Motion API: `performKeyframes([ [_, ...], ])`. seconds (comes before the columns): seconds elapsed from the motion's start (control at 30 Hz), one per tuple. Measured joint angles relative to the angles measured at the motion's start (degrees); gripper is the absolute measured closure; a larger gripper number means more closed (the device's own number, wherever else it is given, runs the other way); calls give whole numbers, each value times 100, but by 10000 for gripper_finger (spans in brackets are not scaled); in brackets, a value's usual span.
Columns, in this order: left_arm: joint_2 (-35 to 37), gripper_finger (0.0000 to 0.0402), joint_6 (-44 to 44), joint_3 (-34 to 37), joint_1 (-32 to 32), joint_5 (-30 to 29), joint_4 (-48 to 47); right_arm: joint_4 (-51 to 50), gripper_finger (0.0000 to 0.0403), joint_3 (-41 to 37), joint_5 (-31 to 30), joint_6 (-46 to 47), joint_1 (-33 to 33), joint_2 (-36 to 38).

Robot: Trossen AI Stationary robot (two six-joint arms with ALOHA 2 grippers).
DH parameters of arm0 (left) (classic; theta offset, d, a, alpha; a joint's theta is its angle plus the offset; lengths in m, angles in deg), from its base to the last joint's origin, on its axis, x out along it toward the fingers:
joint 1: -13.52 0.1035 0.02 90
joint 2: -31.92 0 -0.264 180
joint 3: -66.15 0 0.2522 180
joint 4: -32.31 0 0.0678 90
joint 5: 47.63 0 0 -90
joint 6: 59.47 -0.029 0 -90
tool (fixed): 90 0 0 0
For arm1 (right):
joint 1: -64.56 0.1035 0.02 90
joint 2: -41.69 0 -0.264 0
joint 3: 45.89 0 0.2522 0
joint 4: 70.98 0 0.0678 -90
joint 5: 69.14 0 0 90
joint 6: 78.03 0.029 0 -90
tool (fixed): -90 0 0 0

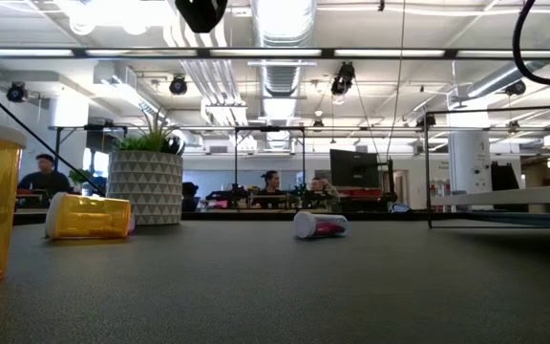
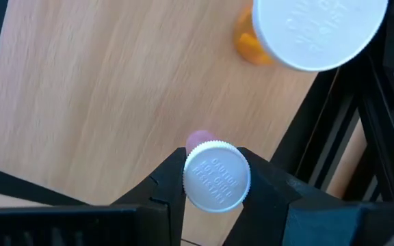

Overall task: Pick and place medicine bottles onto shelf by color
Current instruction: Put the right pink tablet bottle on the shelf

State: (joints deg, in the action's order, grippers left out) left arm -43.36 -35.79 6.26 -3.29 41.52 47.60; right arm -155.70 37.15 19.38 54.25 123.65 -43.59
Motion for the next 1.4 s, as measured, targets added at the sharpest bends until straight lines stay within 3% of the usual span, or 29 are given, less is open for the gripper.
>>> performKeyframes([
  [0.8, -2, 194, -9, 15, 77, -263, -2, 251, 294, -289, 46, -789, 2, 9],
  [1.4, -4, 194, -9, 15, 111, -282, 0, 134, 193, -19, 70, -1170, -2, 76],
])
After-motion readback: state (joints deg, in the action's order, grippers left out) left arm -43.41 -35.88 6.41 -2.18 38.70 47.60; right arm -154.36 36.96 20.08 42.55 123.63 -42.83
